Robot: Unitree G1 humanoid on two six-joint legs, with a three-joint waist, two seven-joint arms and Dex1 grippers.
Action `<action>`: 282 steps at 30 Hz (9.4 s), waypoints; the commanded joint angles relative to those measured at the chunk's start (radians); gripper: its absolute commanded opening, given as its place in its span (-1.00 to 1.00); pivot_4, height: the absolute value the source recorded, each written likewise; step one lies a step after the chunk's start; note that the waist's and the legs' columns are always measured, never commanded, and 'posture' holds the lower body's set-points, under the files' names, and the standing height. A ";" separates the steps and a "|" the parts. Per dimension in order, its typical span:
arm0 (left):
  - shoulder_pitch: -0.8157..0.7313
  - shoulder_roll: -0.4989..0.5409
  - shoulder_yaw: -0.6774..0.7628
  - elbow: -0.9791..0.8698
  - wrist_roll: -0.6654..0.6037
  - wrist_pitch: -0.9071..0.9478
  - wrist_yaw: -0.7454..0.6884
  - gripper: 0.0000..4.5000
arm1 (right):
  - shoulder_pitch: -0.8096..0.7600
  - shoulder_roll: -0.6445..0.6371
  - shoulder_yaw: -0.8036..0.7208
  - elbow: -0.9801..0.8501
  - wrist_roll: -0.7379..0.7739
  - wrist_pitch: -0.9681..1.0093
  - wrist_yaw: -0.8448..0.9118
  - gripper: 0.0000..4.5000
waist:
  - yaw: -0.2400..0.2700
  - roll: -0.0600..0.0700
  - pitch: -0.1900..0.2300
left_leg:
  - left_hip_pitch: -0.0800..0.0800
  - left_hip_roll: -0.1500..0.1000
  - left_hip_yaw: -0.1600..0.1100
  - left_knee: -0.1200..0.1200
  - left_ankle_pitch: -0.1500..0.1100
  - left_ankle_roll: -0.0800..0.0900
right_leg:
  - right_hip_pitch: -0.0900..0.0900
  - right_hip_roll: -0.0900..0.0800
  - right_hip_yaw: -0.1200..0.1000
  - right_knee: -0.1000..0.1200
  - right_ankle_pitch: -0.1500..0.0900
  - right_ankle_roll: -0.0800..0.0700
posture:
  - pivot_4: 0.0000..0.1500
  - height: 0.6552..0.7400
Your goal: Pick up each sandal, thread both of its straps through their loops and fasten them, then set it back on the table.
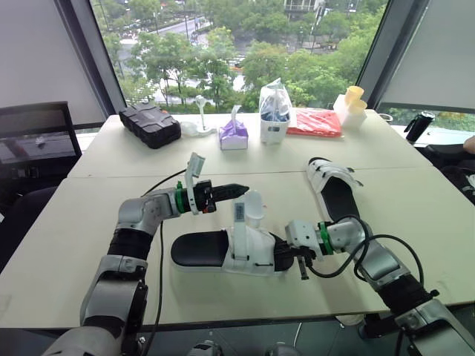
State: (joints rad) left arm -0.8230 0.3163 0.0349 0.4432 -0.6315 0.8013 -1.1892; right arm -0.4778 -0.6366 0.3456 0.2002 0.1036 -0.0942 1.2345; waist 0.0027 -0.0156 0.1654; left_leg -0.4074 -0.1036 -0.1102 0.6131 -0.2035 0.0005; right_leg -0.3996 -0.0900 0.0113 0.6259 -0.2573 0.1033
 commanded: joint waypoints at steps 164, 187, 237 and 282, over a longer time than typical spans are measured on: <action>-0.168 -0.121 -0.069 0.083 0.279 -0.296 -0.250 -0.96 | 0.004 0.024 0.050 0.092 -0.102 0.025 -0.034 -1.00 | -0.022 -0.003 0.000 | 0.003 -0.001 -0.003 0.000 0.001 -0.002 | 0.002 0.001 -0.002 0.005 0.001 0.004 | 1.00 1.00; 0.198 0.024 -0.340 -0.568 0.286 -0.889 -0.366 -0.96 | 0.013 0.029 0.070 0.092 -0.105 0.019 0.012 -1.00 | -0.016 0.000 -0.001 | 0.003 0.000 -0.002 0.000 0.001 -0.001 | 0.002 0.001 0.001 0.003 0.000 -0.002 | 1.00 1.00; 0.678 0.343 -0.210 -0.855 -0.106 0.078 0.222 0.98 | -0.051 0.060 0.076 0.191 -0.126 -0.042 0.052 -1.00 | -0.016 -0.002 -0.004 | 0.016 0.005 -0.001 -0.003 -0.006 -0.007 | 0.010 0.003 0.003 0.002 -0.008 -0.012 | 1.00 1.00; 0.320 0.143 -0.117 -0.622 -0.289 0.251 0.249 -0.98 | 0.120 -0.030 0.016 -0.023 -0.088 0.058 0.035 -1.00 | 0.016 0.001 -0.004 | 0.009 0.005 -0.003 -0.008 -0.008 -0.004 | 0.004 0.002 -0.002 -0.011 -0.008 -0.011 | 1.00 1.00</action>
State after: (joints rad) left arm -0.4738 0.4781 -0.1016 -0.2158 -0.9046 1.0459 -0.9499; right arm -0.4199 -0.6378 0.3137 0.1367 0.0634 -0.0888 1.2522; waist 0.0189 -0.0148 0.1618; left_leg -0.3995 -0.0989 -0.1130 0.6057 -0.2120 -0.0032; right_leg -0.3959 -0.0878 0.0096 0.6143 -0.2650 0.0927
